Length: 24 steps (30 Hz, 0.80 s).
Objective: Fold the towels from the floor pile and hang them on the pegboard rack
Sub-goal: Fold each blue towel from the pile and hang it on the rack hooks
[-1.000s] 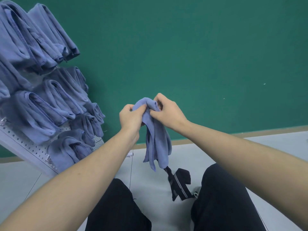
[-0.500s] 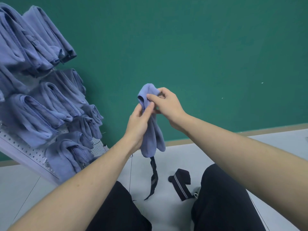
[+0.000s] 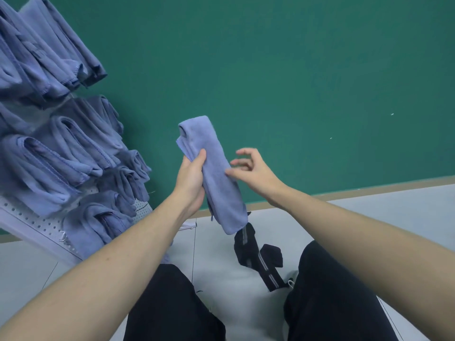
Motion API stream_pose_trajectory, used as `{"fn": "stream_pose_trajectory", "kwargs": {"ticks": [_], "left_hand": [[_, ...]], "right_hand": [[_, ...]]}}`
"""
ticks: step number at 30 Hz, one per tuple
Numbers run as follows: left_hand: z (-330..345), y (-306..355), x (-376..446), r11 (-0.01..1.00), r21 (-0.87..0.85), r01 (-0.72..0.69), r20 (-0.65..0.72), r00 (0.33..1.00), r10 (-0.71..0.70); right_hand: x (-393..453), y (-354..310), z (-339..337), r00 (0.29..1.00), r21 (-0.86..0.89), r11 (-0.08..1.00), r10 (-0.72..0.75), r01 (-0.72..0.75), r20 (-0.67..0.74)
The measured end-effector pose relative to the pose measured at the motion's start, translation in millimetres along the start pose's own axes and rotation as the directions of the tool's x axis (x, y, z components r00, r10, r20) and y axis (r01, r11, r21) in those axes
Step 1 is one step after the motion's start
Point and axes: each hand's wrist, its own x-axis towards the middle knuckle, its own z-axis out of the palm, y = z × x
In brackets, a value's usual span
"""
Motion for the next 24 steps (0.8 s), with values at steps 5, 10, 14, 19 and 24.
{"fn": "stream_pose_trajectory", "kwargs": {"ticks": [5, 10, 14, 19, 24], "left_hand": [[8, 5, 1, 1.0, -0.013, 0.005, 0.036, 0.999, -0.004], [12, 7, 4, 0.999, -0.034, 0.014, -0.004, 1.0, -0.014], [8, 11, 12, 1.0, -0.024, -0.014, -0.056, 0.998, 0.013], [-3, 18, 27, 0.997, 0.064, -0.05, -0.167, 0.984, 0.06], [-14, 3, 30, 0.994, 0.104, -0.025, -0.136, 0.99, 0.039]], "right_hand": [[-8, 40, -4, 0.957, -0.106, 0.986, 0.15, -0.127, 0.248], [-8, 70, -1, 0.93, -0.424, 0.903, 0.214, -0.071, 0.3], [-8, 100, -3, 0.93, -0.546, 0.836, 0.235, -0.046, 0.281], [-12, 139, -13, 0.919, -0.619, 0.776, 0.323, -0.122, 0.224], [8, 134, -6, 0.963, -0.25, 0.93, 0.267, -0.269, -0.04]]}}
